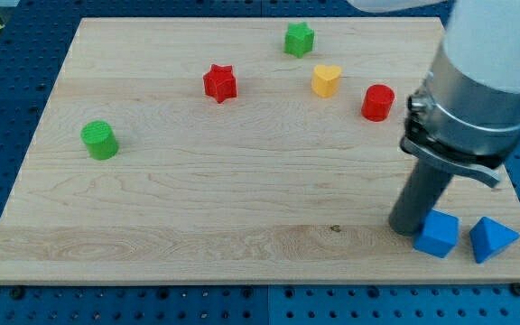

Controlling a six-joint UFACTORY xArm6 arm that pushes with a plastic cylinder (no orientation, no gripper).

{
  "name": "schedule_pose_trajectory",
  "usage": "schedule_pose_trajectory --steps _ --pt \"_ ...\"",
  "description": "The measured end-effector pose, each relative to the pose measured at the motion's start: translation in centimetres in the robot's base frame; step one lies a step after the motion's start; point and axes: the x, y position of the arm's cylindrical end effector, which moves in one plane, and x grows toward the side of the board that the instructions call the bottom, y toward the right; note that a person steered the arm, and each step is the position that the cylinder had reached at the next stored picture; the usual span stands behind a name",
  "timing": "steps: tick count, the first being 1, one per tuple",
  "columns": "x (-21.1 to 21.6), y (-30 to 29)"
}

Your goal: Place the blue cube towards the left of blue triangle

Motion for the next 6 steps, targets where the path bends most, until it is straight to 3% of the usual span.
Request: schedule_pose_trajectory --steps 6 --pt "0.6 1.1"
